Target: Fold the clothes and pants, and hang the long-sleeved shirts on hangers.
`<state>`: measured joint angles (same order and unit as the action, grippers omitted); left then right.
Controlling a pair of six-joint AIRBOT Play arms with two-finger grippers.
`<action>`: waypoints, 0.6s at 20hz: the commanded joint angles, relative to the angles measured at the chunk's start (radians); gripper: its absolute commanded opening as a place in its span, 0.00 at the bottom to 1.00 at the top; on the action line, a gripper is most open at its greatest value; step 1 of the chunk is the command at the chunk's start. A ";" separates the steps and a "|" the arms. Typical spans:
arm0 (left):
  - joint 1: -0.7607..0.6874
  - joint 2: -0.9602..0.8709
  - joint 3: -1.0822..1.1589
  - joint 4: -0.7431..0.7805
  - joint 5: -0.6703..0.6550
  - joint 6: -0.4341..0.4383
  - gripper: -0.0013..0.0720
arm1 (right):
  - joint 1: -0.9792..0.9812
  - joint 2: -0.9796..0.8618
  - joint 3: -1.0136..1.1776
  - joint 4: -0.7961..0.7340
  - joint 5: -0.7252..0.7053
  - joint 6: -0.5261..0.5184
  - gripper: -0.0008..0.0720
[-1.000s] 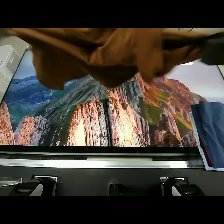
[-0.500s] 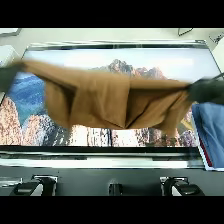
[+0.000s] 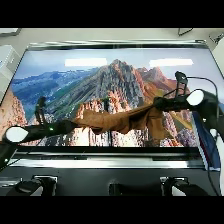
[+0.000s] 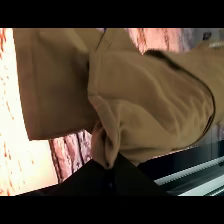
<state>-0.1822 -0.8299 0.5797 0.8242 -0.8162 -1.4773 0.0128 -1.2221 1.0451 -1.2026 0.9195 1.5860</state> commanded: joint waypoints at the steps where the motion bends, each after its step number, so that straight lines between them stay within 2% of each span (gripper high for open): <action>1: -0.037 -0.059 -0.041 -0.024 0.088 -0.008 0.05 | 0.001 -0.090 -0.017 0.134 -0.158 0.075 0.48; 2: -0.035 -0.067 -0.040 -0.024 0.109 -0.007 0.05 | 0.001 -0.092 -0.008 0.174 -0.103 0.054 0.80; 3: -0.034 -0.071 -0.040 -0.024 0.134 -0.007 0.05 | 0.001 -0.091 0.018 0.185 -0.006 0.001 0.83; 5: -0.034 -0.072 -0.040 -0.024 0.171 -0.007 0.05 | 0.001 -0.091 0.066 0.185 0.268 -0.086 0.97; 7: -0.034 -0.073 -0.040 -0.024 0.190 -0.006 0.05 | 0.005 -0.091 0.039 0.175 0.468 -0.127 0.97; 8: -0.033 -0.073 -0.040 -0.024 0.189 -0.006 0.05 | 0.011 -0.091 -0.005 0.170 0.486 -0.127 0.97; 9: -0.033 -0.072 -0.040 -0.023 0.189 -0.006 0.05 | 0.014 -0.091 -0.066 0.175 0.465 -0.124 0.97; 12: -0.033 -0.072 -0.040 -0.023 0.183 -0.006 0.05 | 0.032 -0.091 -0.254 0.247 0.258 -0.087 0.96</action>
<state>-0.2150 -0.9009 0.5404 0.8013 -0.6426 -1.4837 0.0311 -1.3117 0.9245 -1.0176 1.2522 1.4952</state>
